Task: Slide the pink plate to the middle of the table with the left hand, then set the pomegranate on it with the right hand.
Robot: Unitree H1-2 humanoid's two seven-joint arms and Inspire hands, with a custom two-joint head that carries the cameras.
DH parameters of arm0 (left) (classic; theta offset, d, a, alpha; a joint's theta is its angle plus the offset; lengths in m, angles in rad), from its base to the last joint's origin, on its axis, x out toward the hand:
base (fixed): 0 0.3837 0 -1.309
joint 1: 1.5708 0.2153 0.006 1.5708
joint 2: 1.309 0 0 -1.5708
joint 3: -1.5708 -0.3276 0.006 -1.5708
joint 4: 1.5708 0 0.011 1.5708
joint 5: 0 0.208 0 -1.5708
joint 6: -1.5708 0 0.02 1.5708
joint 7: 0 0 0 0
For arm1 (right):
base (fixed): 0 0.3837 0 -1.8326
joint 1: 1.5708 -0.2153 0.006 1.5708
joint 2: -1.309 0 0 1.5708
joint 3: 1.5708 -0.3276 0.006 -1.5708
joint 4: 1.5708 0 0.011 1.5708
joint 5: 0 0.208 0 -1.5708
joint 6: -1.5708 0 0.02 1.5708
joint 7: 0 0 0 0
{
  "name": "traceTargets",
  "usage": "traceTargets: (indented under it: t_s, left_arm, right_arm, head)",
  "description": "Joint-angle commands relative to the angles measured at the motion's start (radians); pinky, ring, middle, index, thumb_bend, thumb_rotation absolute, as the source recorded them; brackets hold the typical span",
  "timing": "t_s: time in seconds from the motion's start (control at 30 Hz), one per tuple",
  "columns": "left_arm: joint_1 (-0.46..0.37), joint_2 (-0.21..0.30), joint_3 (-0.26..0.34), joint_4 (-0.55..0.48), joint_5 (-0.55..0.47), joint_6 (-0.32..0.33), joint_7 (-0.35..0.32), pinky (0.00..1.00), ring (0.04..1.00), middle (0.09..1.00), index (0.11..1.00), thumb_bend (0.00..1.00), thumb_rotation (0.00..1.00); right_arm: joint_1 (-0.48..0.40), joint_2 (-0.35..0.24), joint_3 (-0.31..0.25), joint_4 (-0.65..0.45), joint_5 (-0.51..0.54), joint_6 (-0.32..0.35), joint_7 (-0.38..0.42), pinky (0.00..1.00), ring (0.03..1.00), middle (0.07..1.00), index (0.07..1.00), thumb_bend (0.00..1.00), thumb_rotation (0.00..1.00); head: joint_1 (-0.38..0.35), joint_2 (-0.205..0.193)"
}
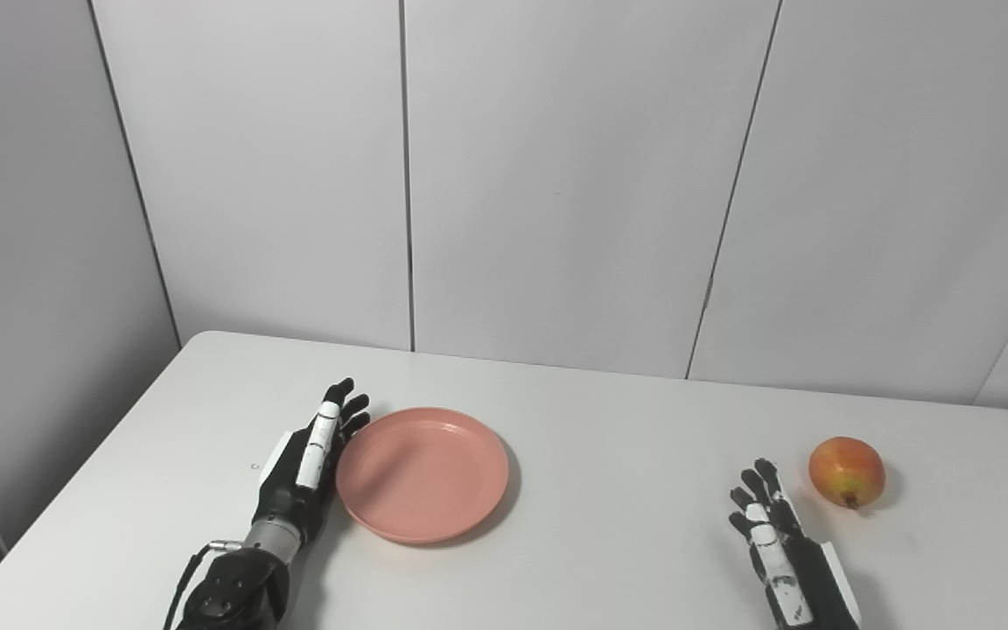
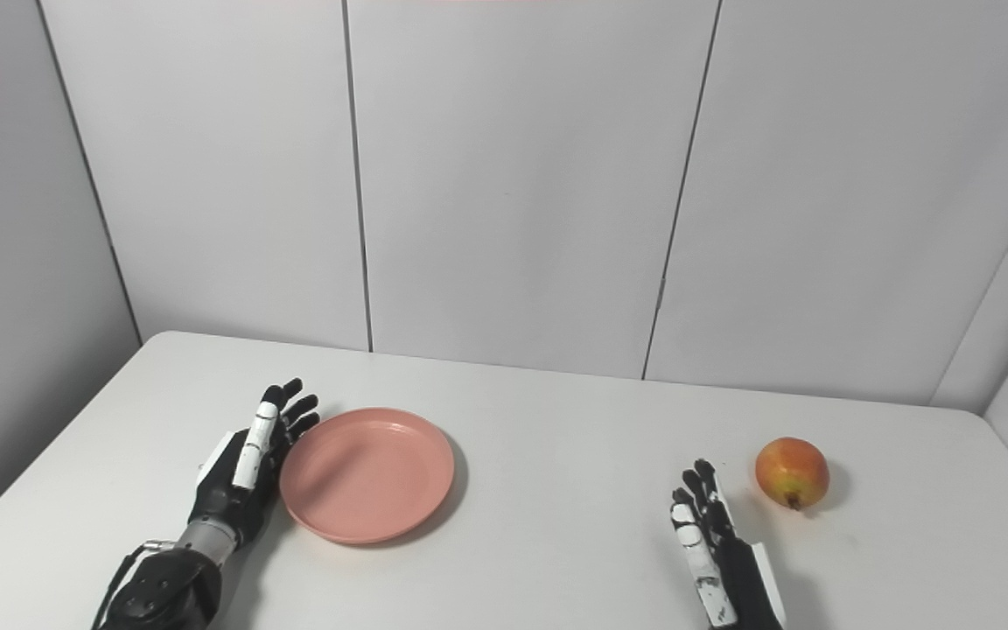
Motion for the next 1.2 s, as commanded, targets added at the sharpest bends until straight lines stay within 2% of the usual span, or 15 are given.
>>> traceTargets:
  t_s: [0.0, 0.17, 0.37, 0.57, 0.8, 1.17]
  left_arm:
    - [-0.017, -0.001, -0.007, -0.045, 0.005, 0.010, -0.010, 0.93, 0.930, 0.941, 0.950, 0.60, 1.00]
    - [-0.008, -0.005, -0.025, -0.071, 0.009, 0.040, -0.014, 0.94, 0.941, 0.942, 0.947, 0.61, 1.00]
    - [0.005, -0.003, -0.041, -0.078, 0.000, 0.030, -0.045, 0.96, 0.962, 0.963, 0.970, 0.58, 1.00]
    - [0.016, -0.013, -0.059, -0.090, 0.005, 0.024, -0.062, 0.98, 0.973, 0.979, 0.991, 0.58, 1.00]
    - [0.033, -0.034, -0.079, -0.133, 0.014, 0.040, -0.052, 0.99, 0.992, 0.999, 1.000, 0.57, 1.00]
    - [0.069, -0.076, -0.119, -0.206, 0.023, 0.076, -0.055, 1.00, 1.000, 1.000, 1.000, 0.58, 1.00]
  right_arm:
    - [0.001, 0.020, 0.003, 0.005, -0.009, -0.030, -0.019, 0.93, 0.931, 0.950, 0.960, 0.56, 0.79]
    - [0.000, 0.037, 0.009, -0.007, -0.047, -0.004, -0.052, 0.91, 0.920, 0.933, 0.938, 0.61, 0.80]
    - [-0.004, 0.053, 0.018, -0.002, -0.069, -0.002, -0.074, 0.92, 0.927, 0.919, 0.921, 0.65, 0.81]
    - [-0.012, 0.030, 0.041, 0.013, -0.056, -0.022, -0.032, 0.97, 0.975, 0.990, 0.995, 0.63, 0.87]
    - [-0.014, 0.035, 0.036, 0.001, -0.046, -0.009, -0.036, 0.93, 0.951, 0.971, 0.964, 0.61, 0.85]
    - [-0.012, 0.024, 0.045, -0.002, -0.040, -0.011, -0.023, 0.95, 0.965, 0.989, 0.990, 0.62, 0.86]
  head:
    - [-0.008, 0.004]
    - [-0.047, 0.020]
    - [-0.101, 0.021]
    - [-0.104, 0.031]
    - [-0.108, 0.055]
    - [-0.102, 0.060]
